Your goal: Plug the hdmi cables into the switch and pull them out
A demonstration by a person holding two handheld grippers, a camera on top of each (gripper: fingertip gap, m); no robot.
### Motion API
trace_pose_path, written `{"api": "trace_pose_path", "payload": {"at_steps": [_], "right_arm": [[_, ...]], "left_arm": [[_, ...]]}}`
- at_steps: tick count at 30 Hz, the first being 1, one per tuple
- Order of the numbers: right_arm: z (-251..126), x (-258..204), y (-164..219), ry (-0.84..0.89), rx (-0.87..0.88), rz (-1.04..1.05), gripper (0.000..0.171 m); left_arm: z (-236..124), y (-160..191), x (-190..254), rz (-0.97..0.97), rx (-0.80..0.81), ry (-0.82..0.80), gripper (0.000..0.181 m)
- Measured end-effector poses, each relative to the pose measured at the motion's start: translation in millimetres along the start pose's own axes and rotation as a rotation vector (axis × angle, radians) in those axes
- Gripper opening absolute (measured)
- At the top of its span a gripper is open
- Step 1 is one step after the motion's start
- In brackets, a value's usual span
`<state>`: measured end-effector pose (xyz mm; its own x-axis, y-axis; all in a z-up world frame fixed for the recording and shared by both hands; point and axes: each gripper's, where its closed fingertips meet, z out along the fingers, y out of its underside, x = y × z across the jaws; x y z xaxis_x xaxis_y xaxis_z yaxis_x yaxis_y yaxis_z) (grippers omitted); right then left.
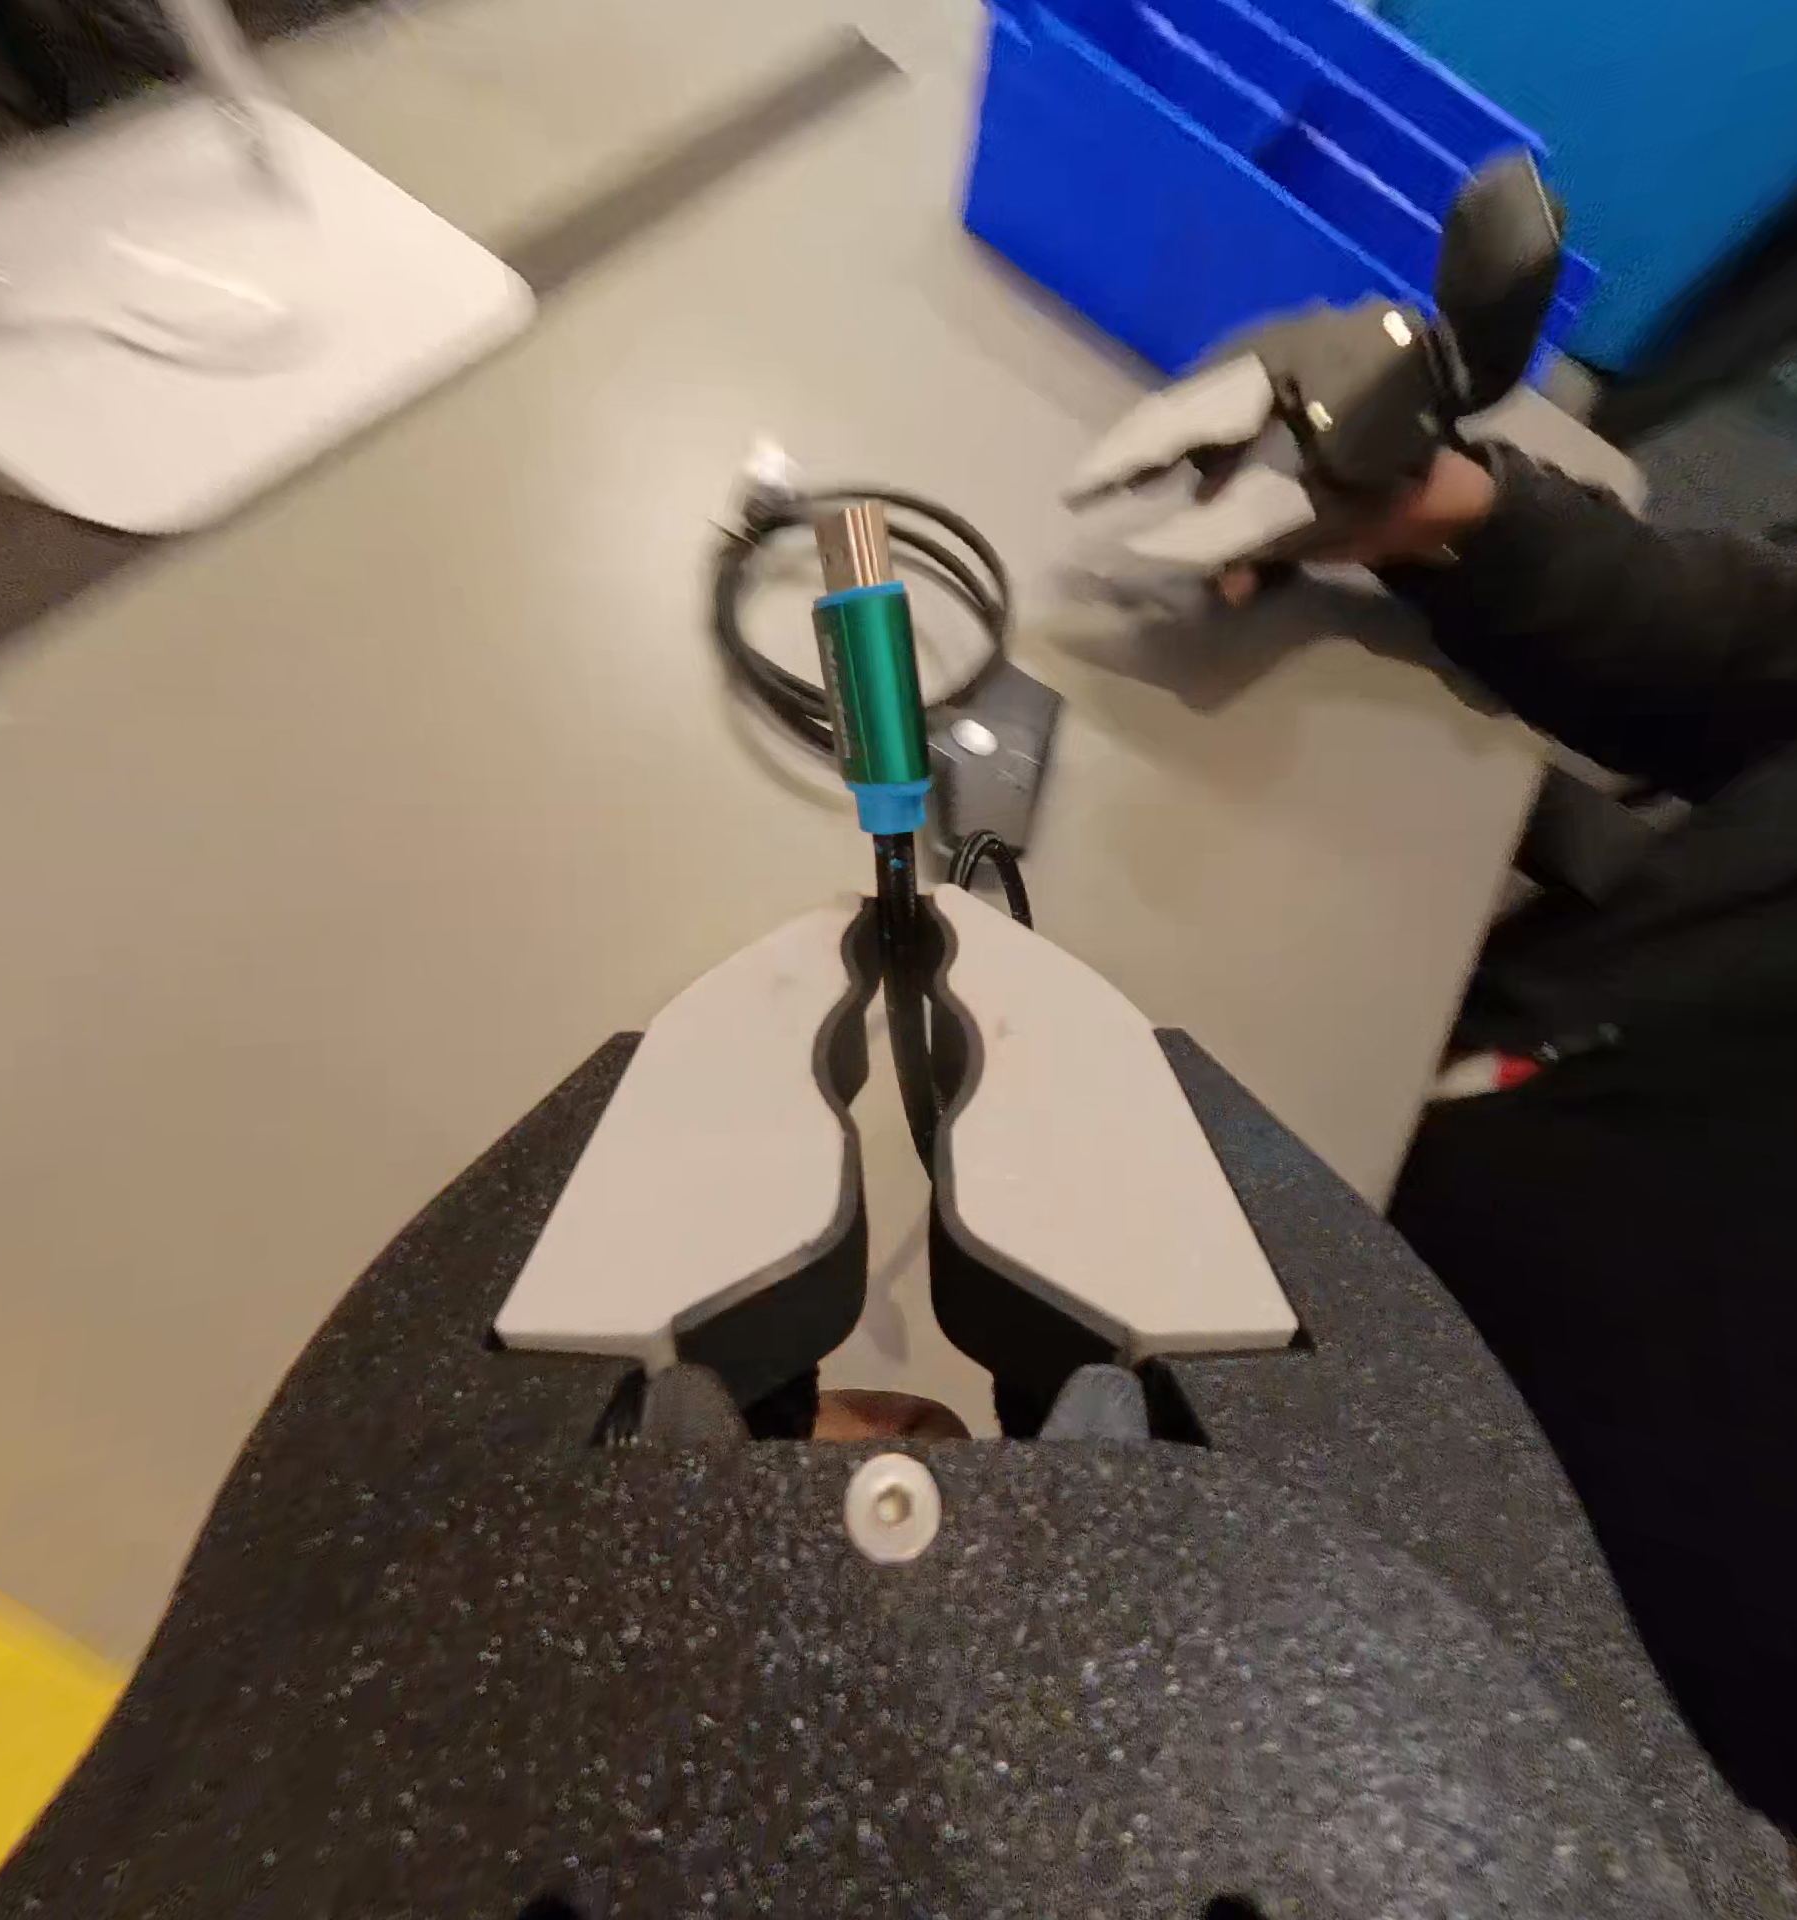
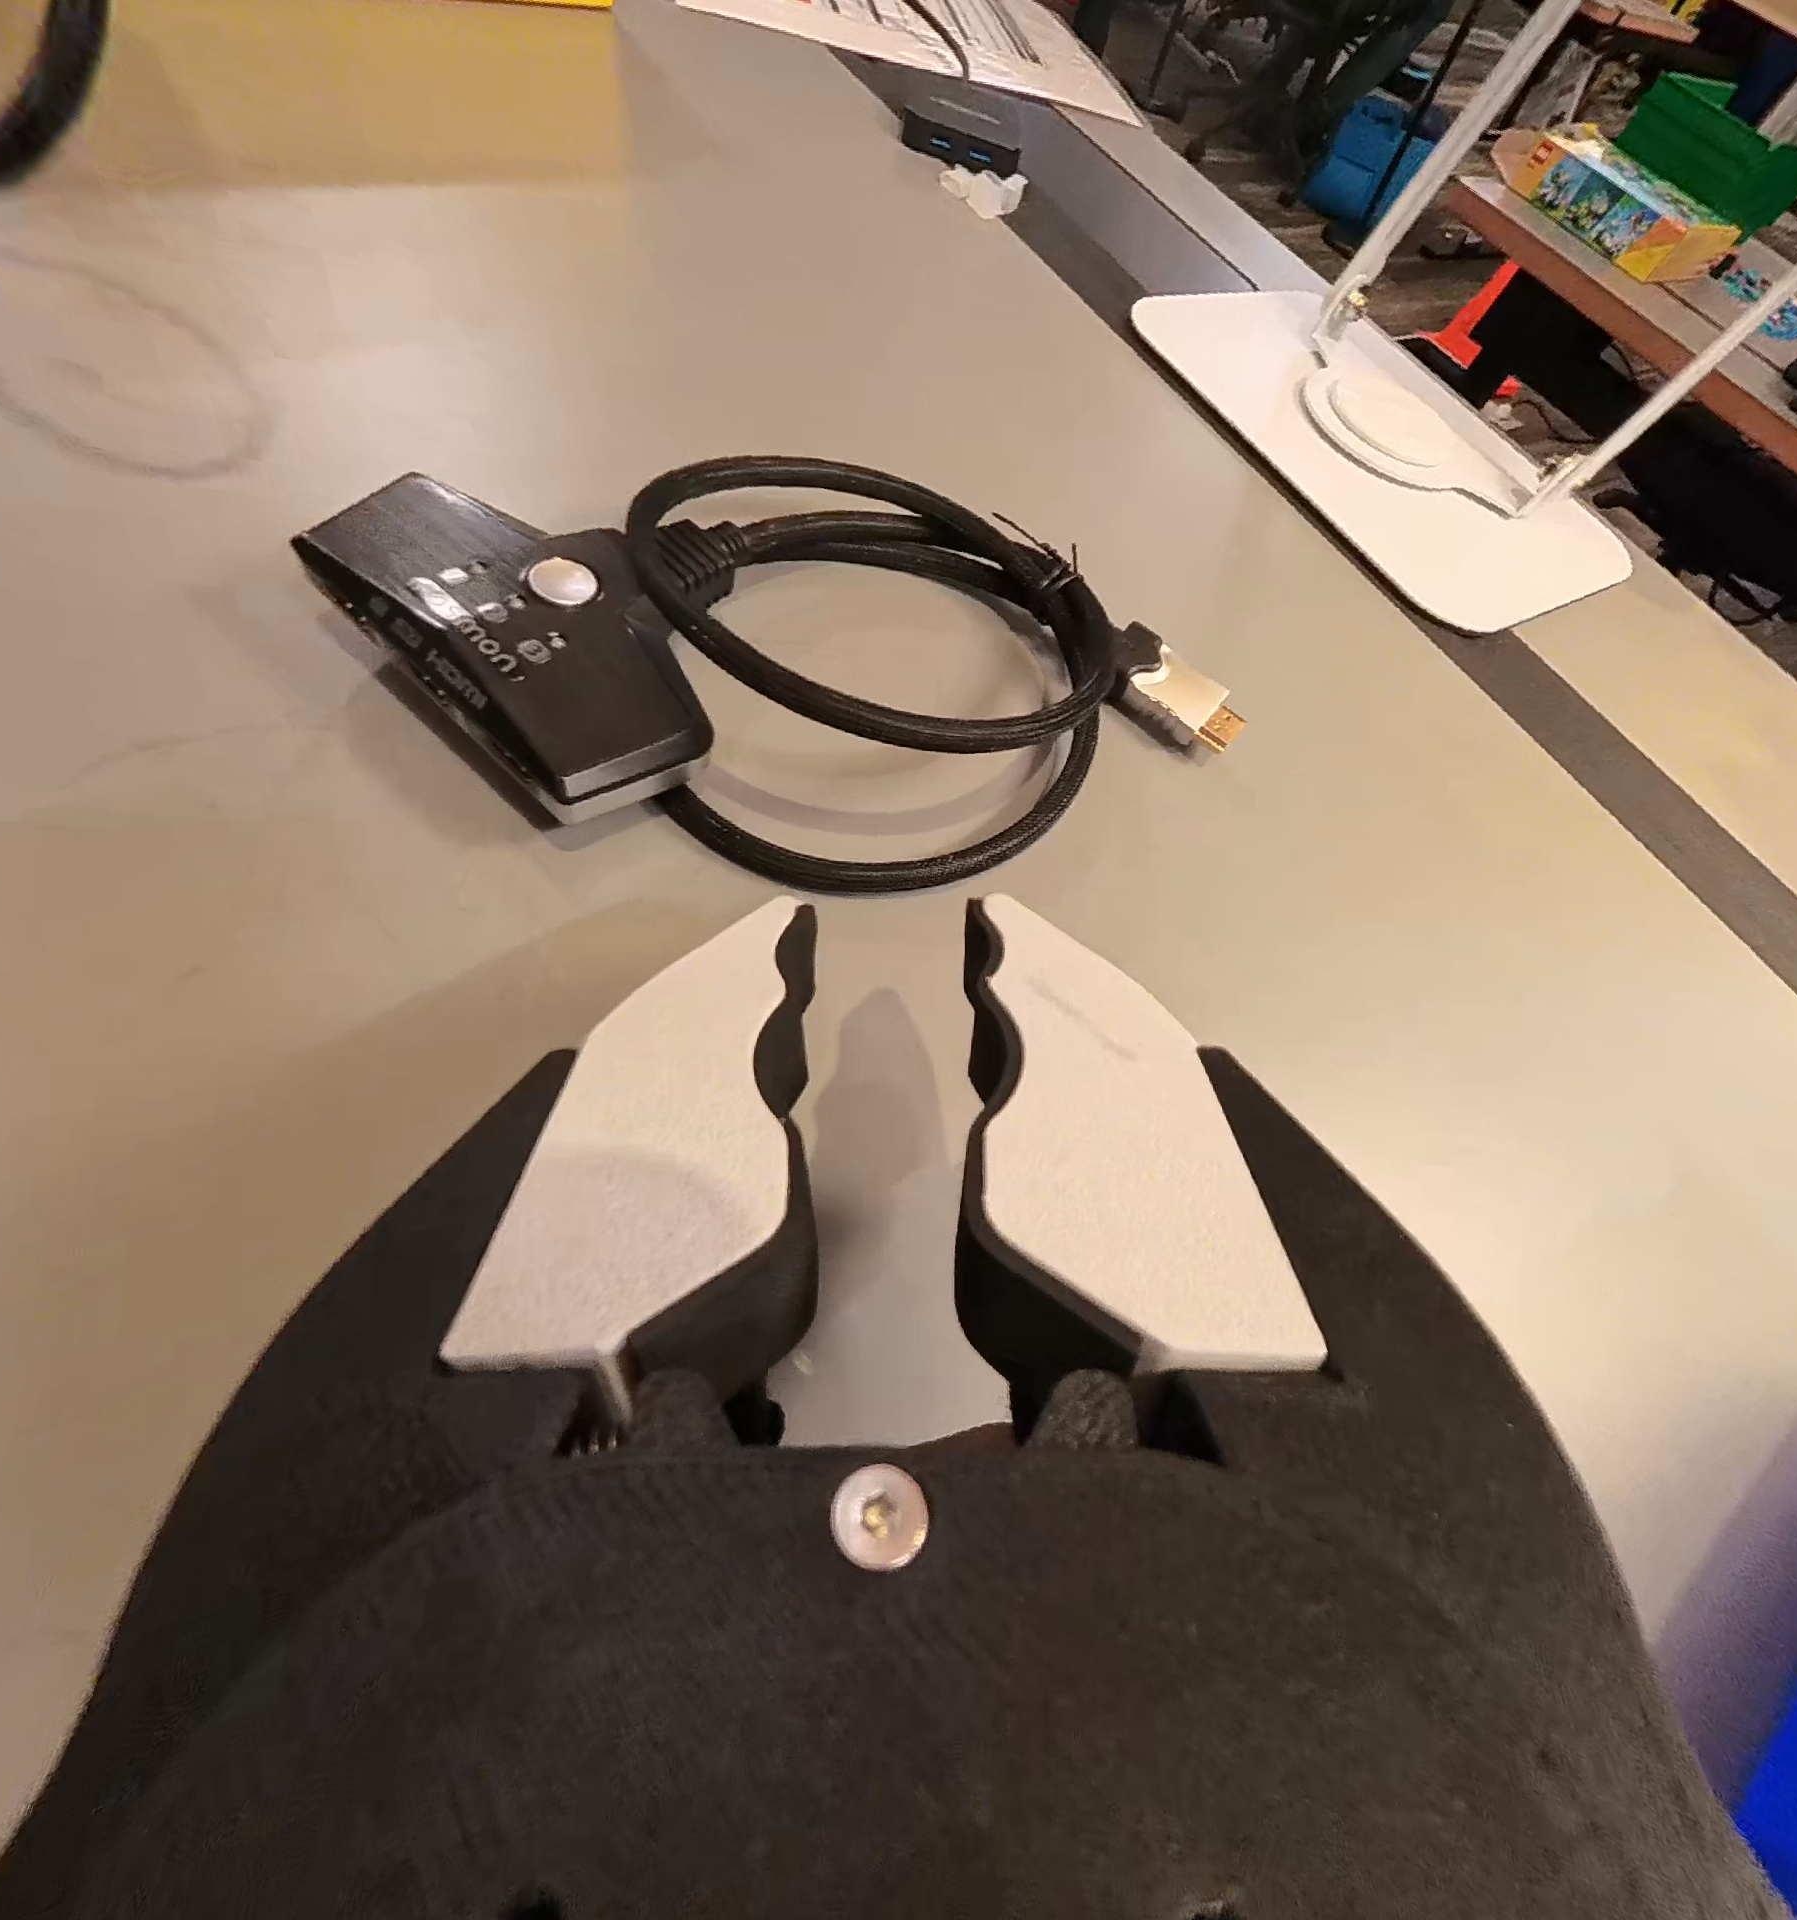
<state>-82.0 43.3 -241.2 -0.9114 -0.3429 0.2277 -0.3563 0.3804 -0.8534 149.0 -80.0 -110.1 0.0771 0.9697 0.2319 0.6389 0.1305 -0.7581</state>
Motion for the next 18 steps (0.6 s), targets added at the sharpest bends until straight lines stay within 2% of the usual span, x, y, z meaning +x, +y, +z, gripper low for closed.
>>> {"api": "trace_pose_path", "payload": {"at_steps": [3, 6, 13, 18], "right_arm": [[1, -5, 0, -0.023, -0.006, -0.029, 0.028], [4, -12, 3, -0.052, -0.031, -0.055, 0.029], [19, -33, -6, -0.138, -0.059, -0.006, 0.038], [31, -42, -11, -0.172, -0.081, 0.009, 0.046]], "left_arm": [[54, 32, 12, -0.048, -0.102, 0.155, 0.007], [89, 54, 11, -0.066, -0.16, 0.208, 0.007], [134, 67, -10, -0.071, -0.13, 0.227, 0.008], [153, 73, -20, -0.061, -0.104, 0.215, 0.009]]}}
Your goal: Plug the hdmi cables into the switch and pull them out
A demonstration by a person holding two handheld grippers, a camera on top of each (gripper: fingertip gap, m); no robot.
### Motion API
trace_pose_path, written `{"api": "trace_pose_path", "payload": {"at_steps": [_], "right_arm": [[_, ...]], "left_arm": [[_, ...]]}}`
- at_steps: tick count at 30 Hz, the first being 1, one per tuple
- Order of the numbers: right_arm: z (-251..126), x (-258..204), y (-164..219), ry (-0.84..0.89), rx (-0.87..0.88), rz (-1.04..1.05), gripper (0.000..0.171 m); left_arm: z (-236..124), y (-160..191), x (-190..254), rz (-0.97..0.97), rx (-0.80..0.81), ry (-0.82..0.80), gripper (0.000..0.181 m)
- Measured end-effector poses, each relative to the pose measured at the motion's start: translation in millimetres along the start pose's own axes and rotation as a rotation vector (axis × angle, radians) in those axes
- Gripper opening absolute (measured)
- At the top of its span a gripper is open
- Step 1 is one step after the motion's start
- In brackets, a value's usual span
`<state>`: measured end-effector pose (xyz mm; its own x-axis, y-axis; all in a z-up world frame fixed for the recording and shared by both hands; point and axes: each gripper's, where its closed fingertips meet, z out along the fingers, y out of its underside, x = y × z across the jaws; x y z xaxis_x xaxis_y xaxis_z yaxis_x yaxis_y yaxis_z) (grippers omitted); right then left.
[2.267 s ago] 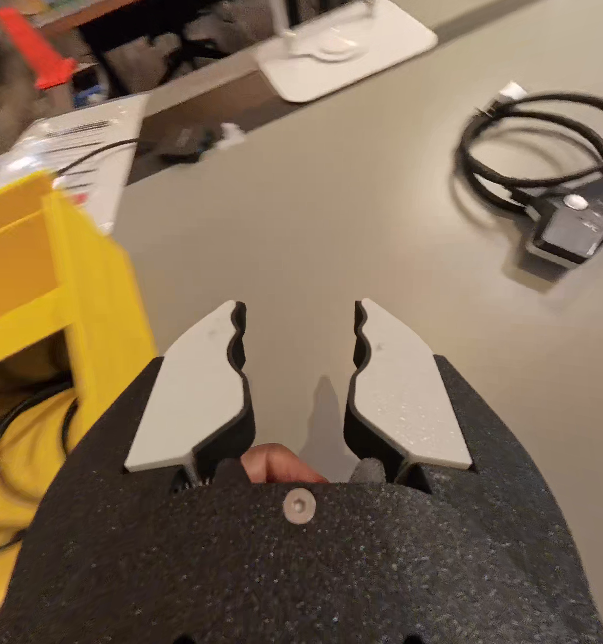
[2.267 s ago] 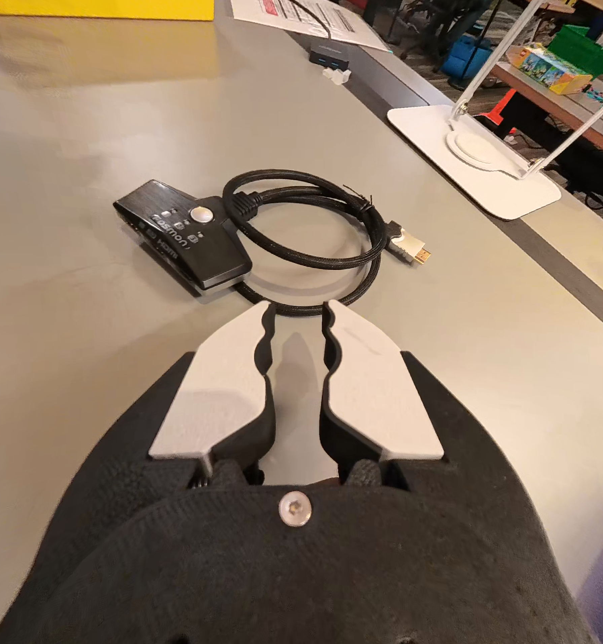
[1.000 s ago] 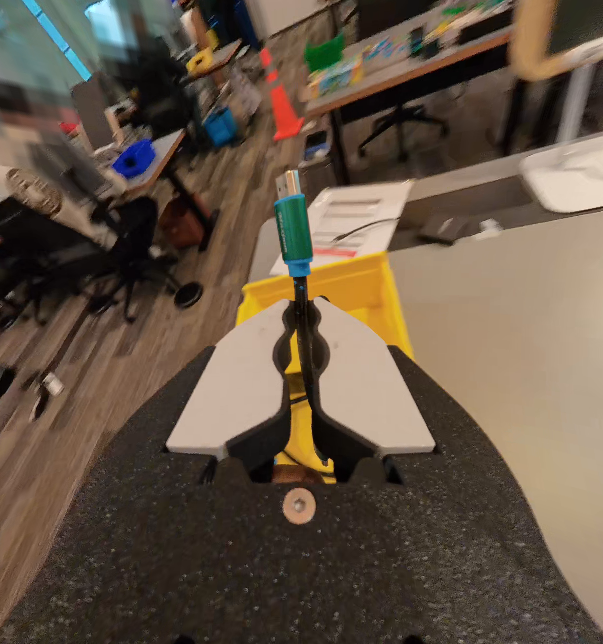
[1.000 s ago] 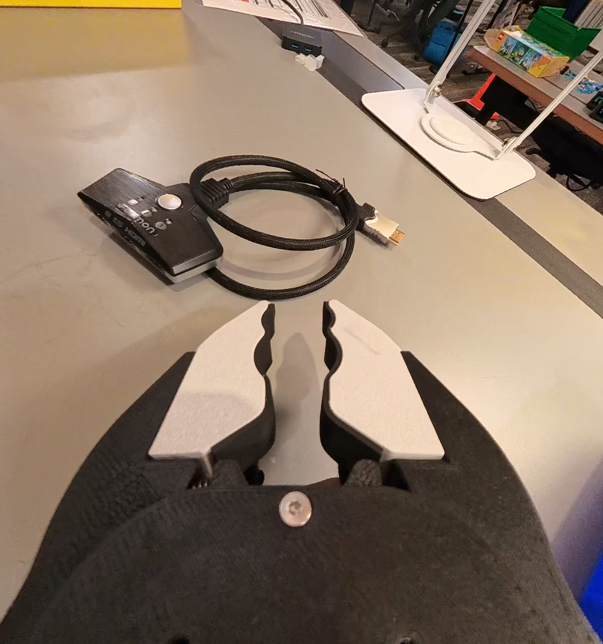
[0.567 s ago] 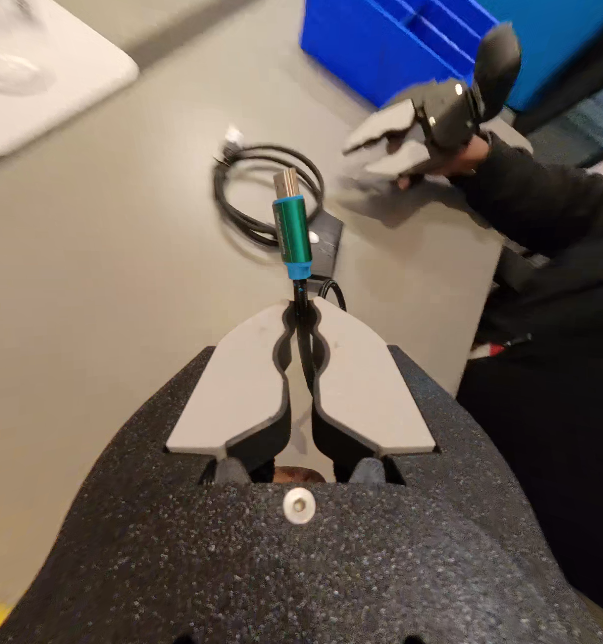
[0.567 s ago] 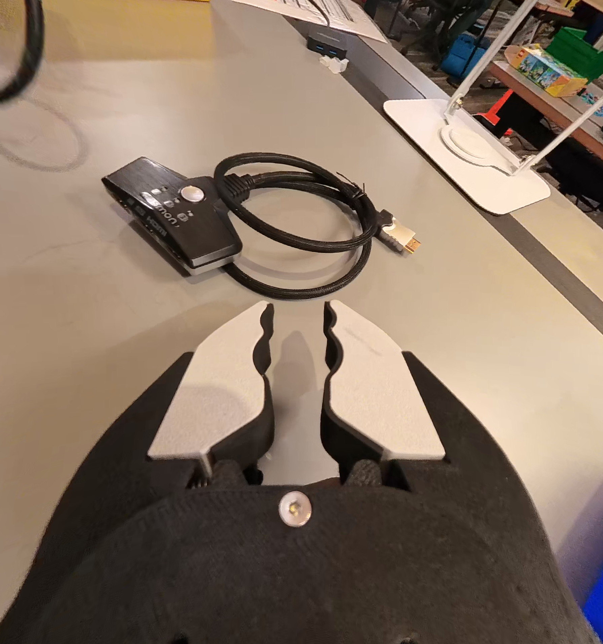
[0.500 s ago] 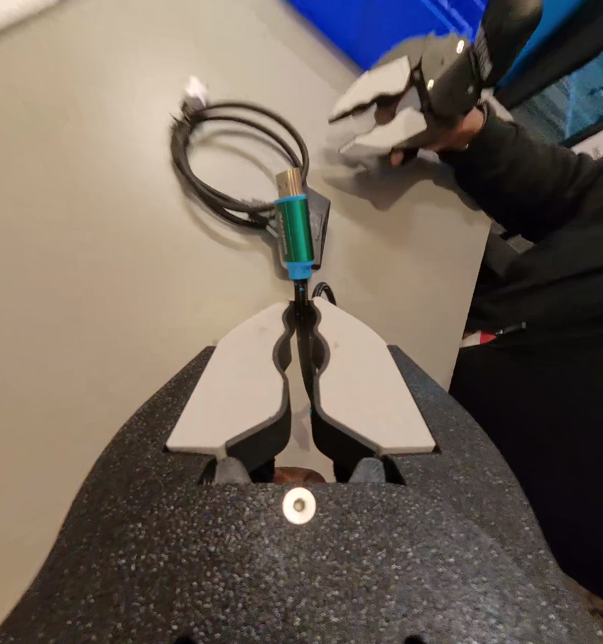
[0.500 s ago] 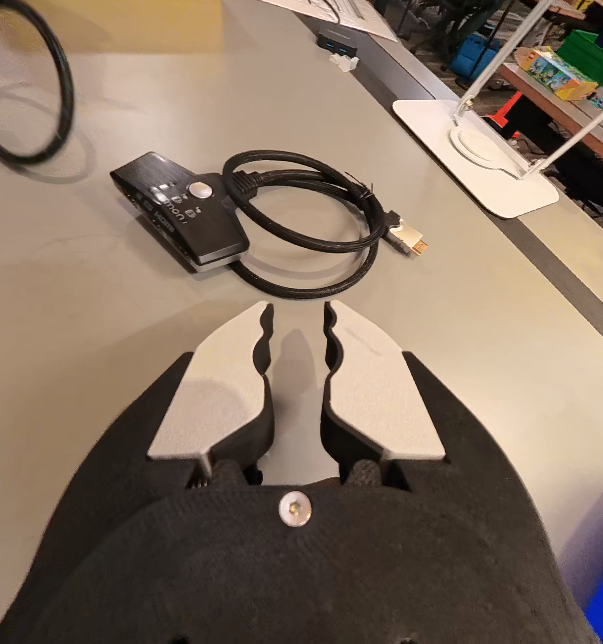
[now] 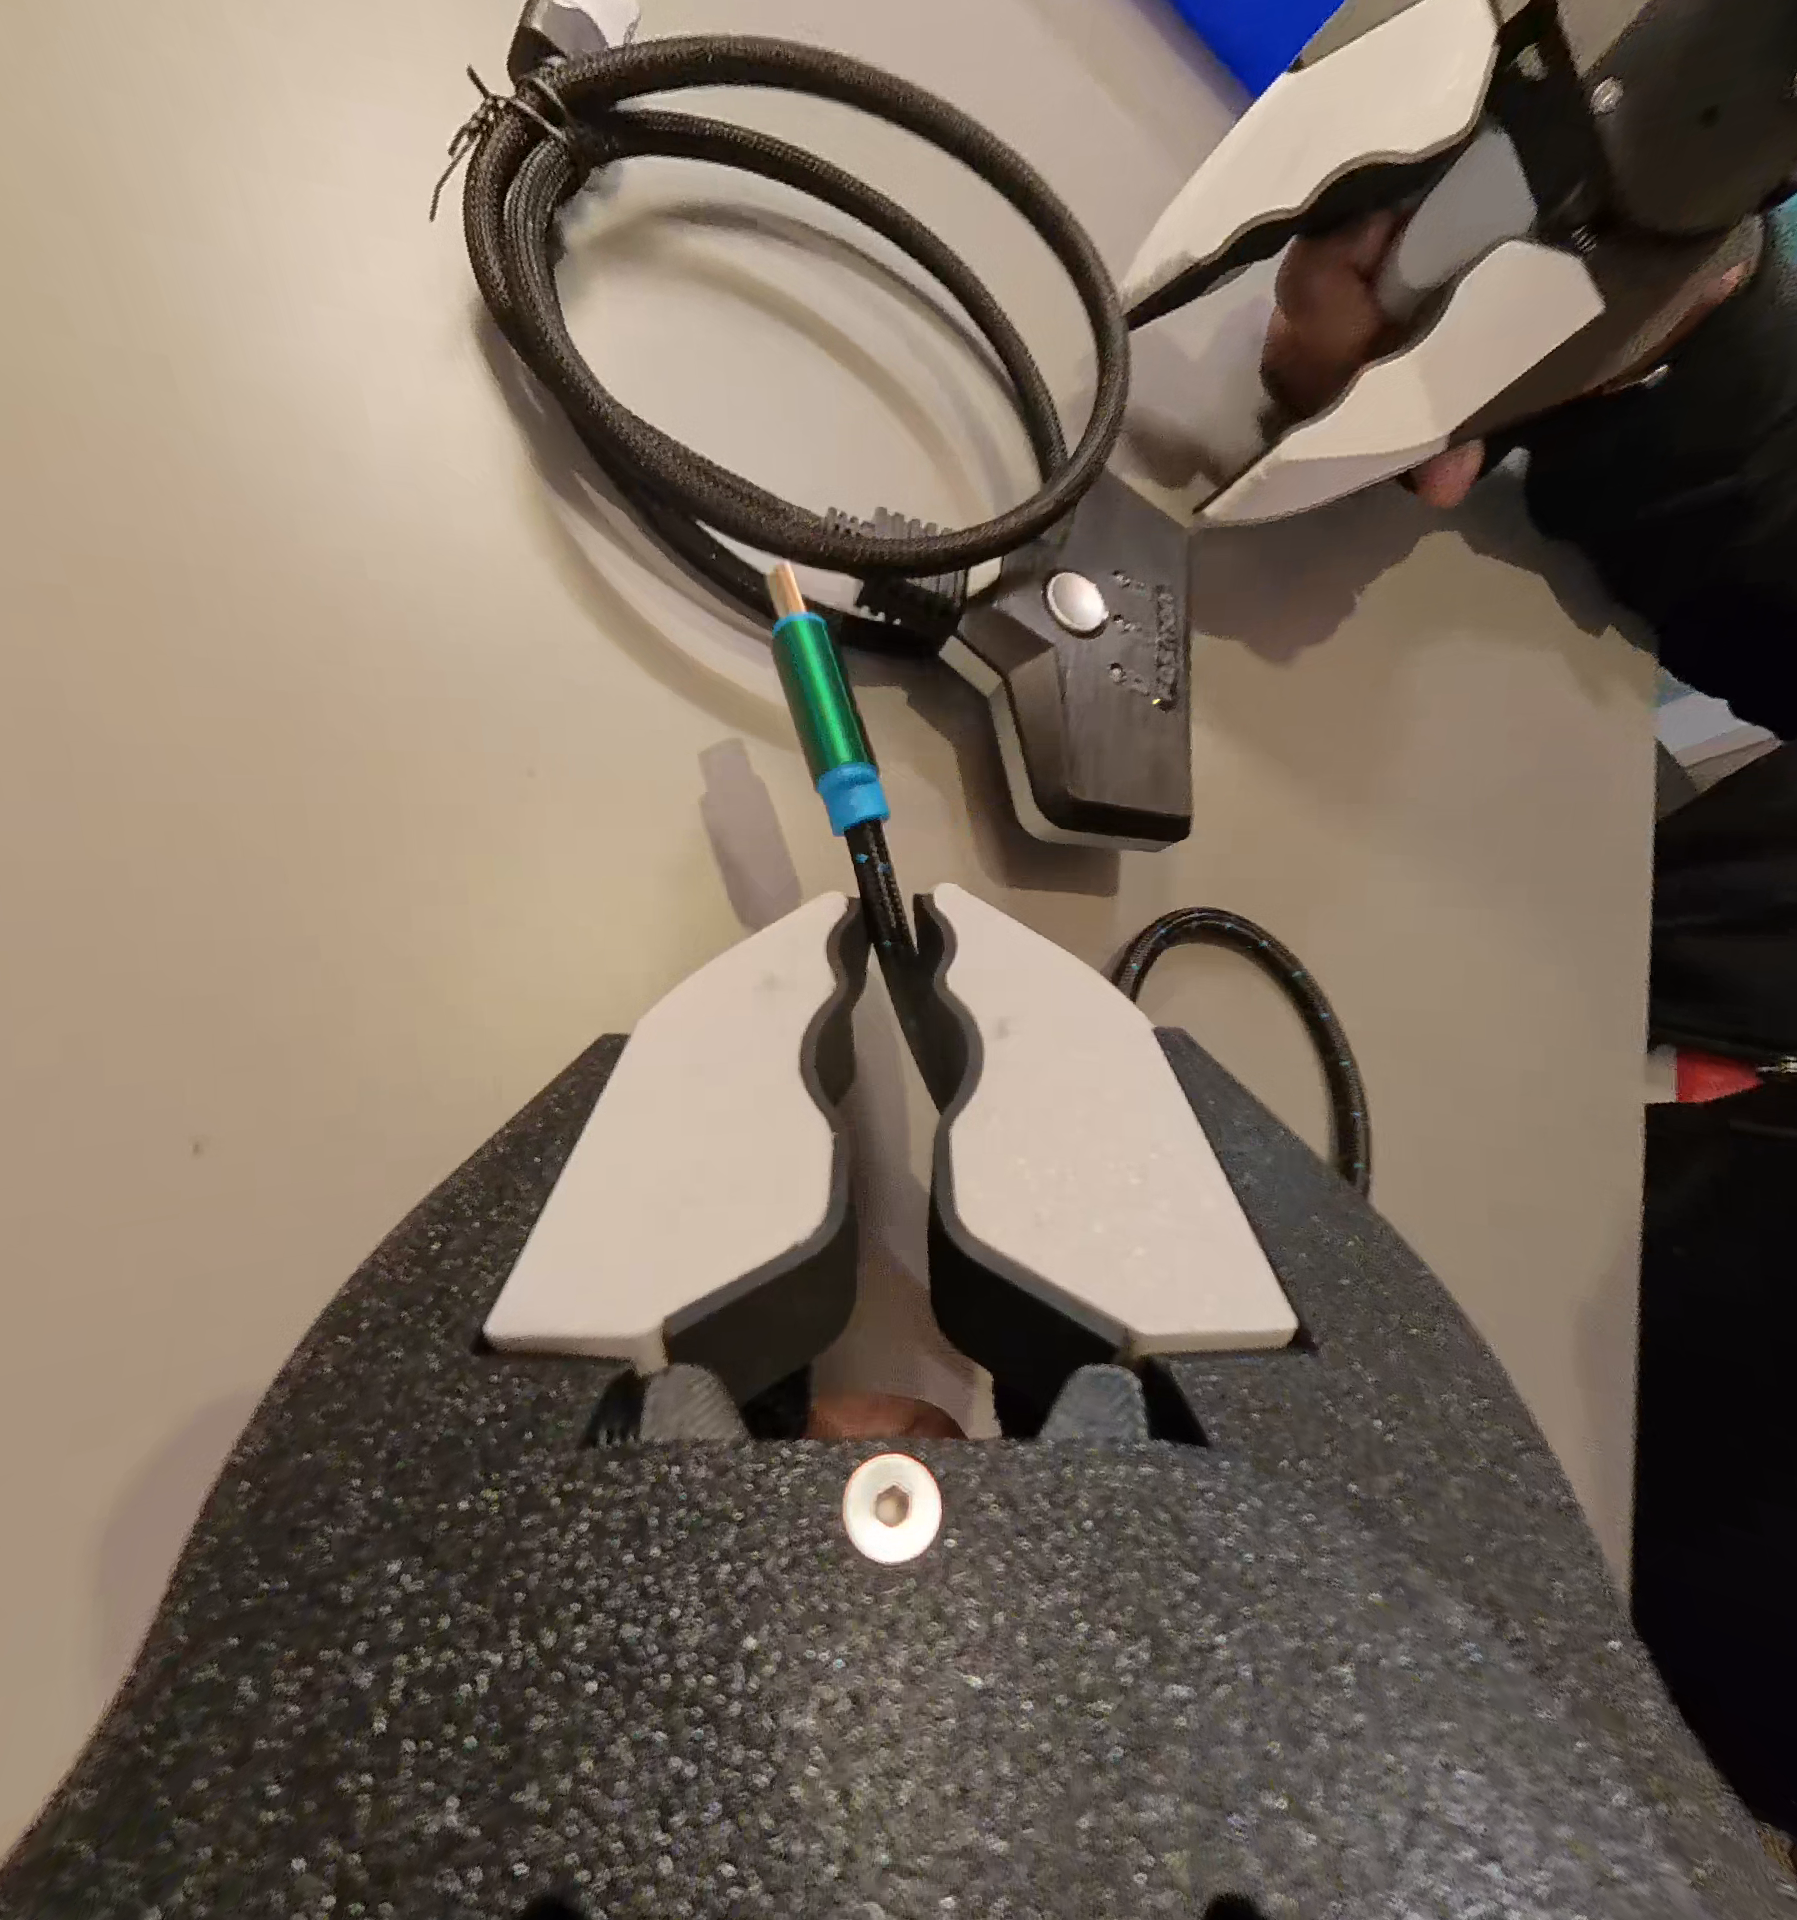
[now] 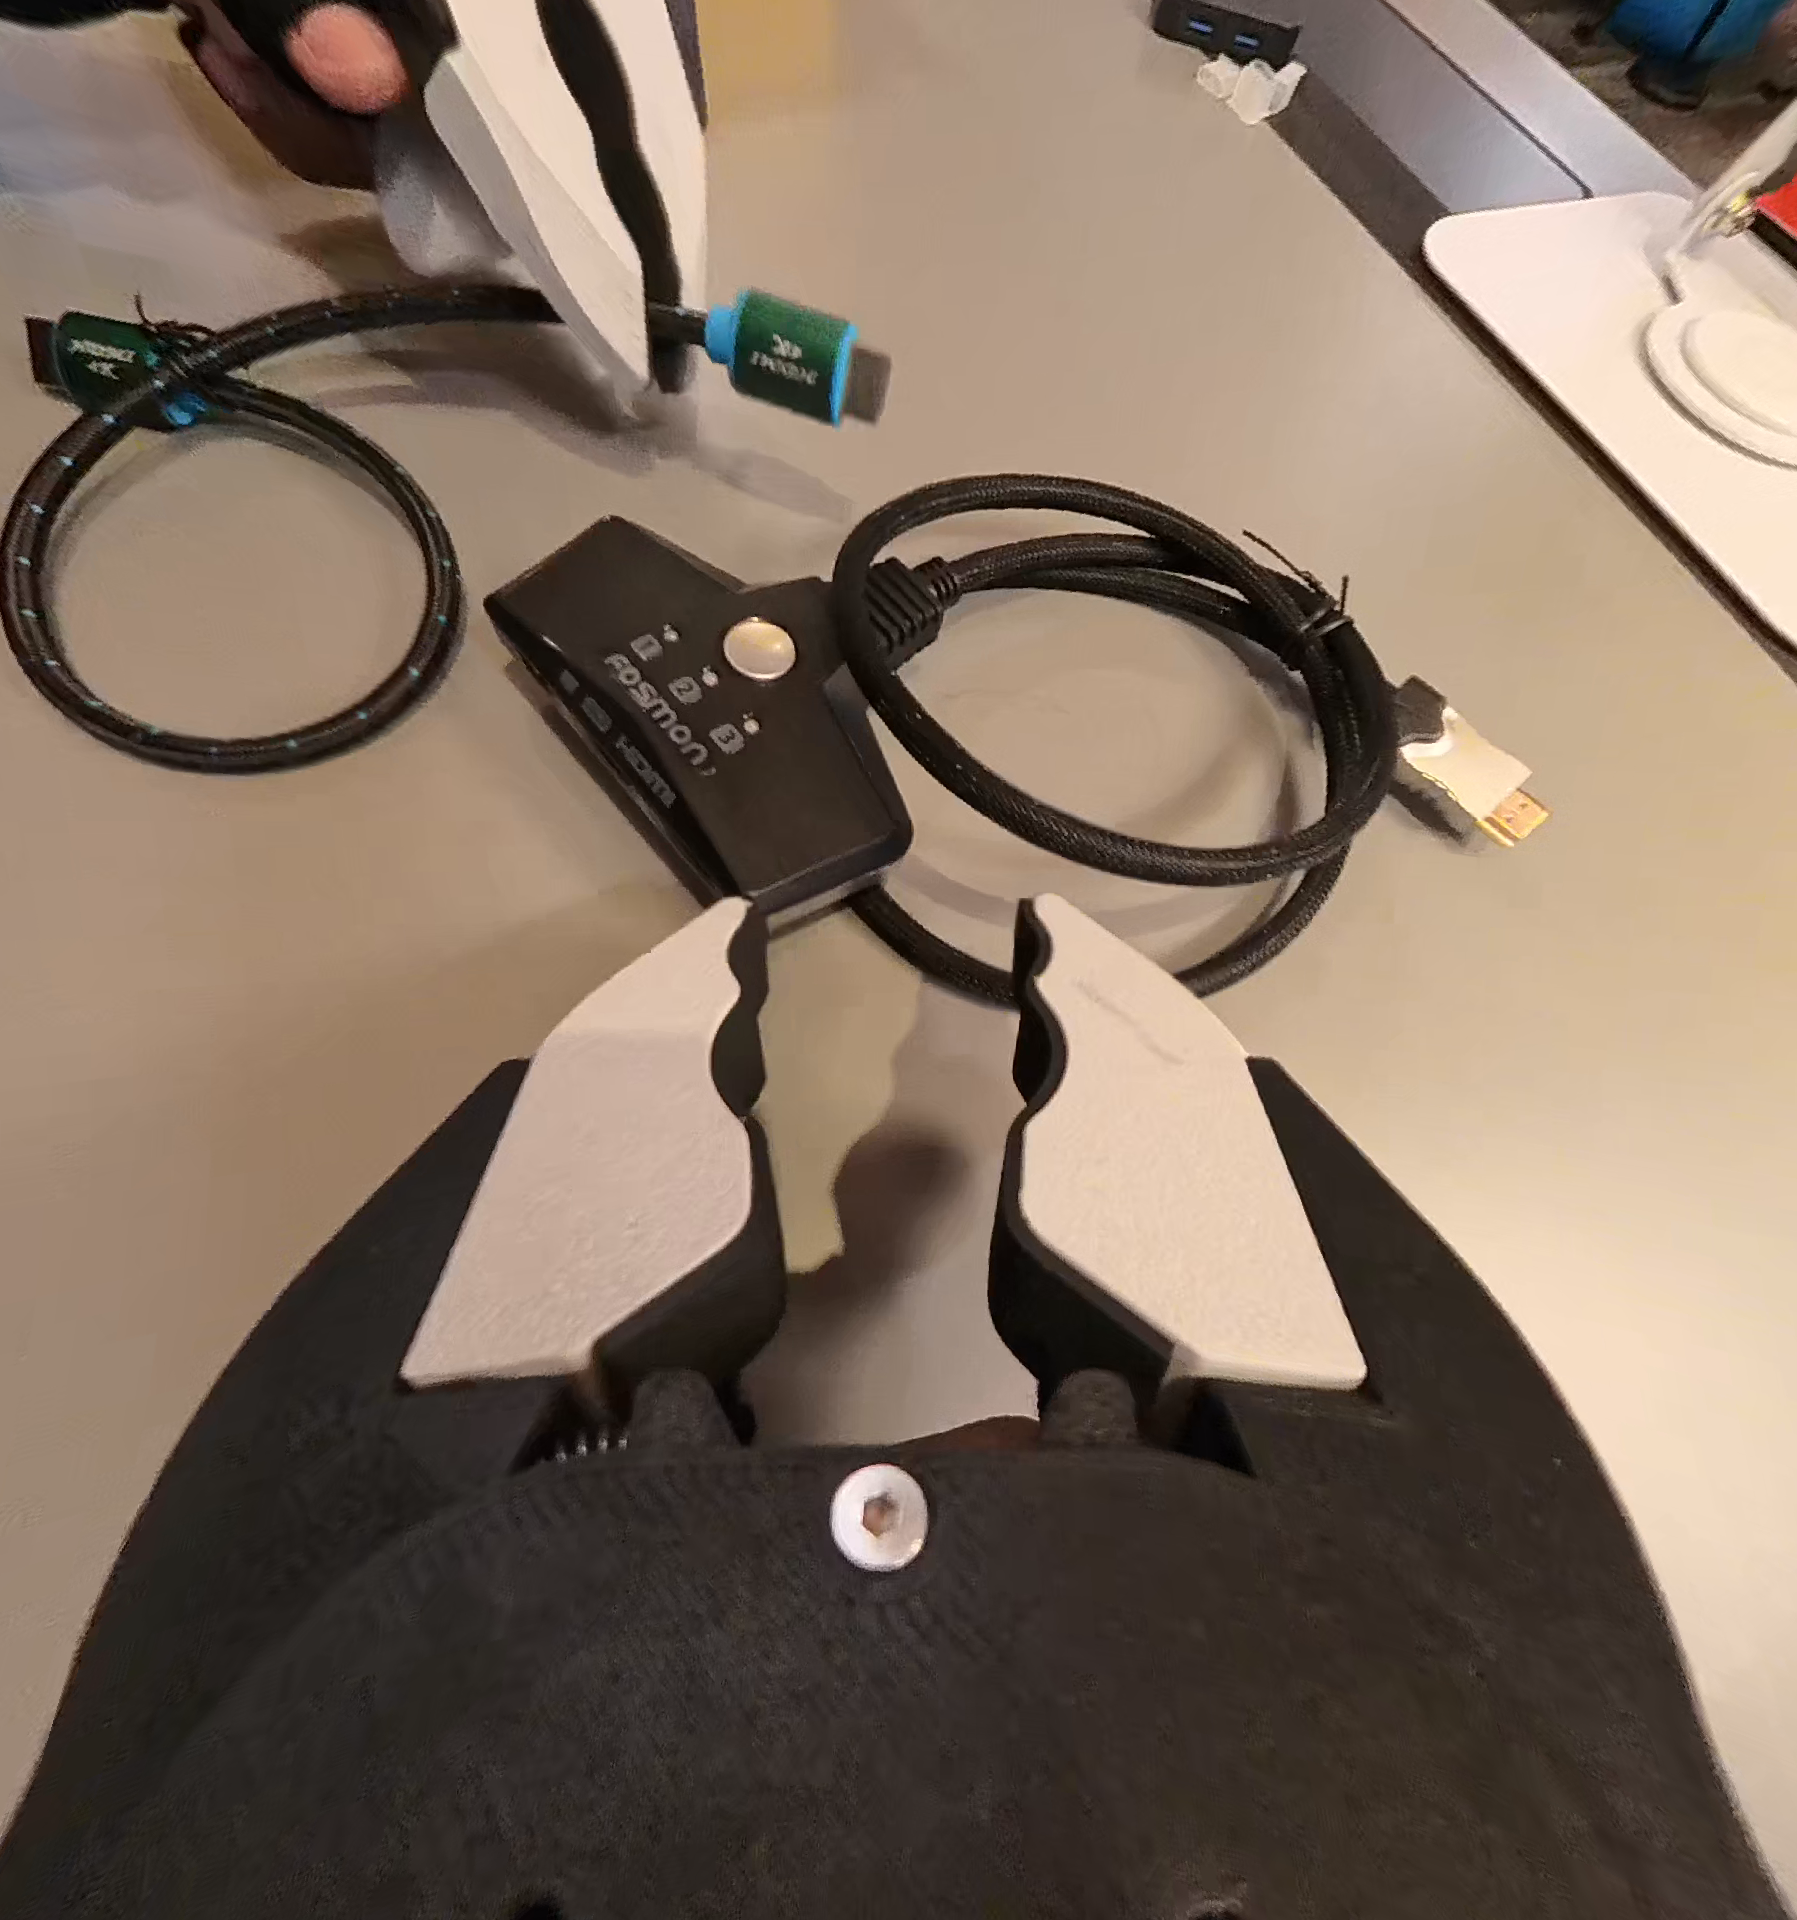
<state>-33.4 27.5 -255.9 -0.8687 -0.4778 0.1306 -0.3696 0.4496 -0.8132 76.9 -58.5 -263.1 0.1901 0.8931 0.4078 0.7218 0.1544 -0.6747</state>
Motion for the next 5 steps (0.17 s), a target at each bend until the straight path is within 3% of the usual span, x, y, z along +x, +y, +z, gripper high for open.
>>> {"api": "trace_pose_path", "payload": {"at_steps": [5], "right_arm": [[15, -14, 4, -0.077, -0.082, -0.023, 0.061]], "left_arm": [[5, 12, -12, 0.053, -0.028, -0.077, 0.01]]}}
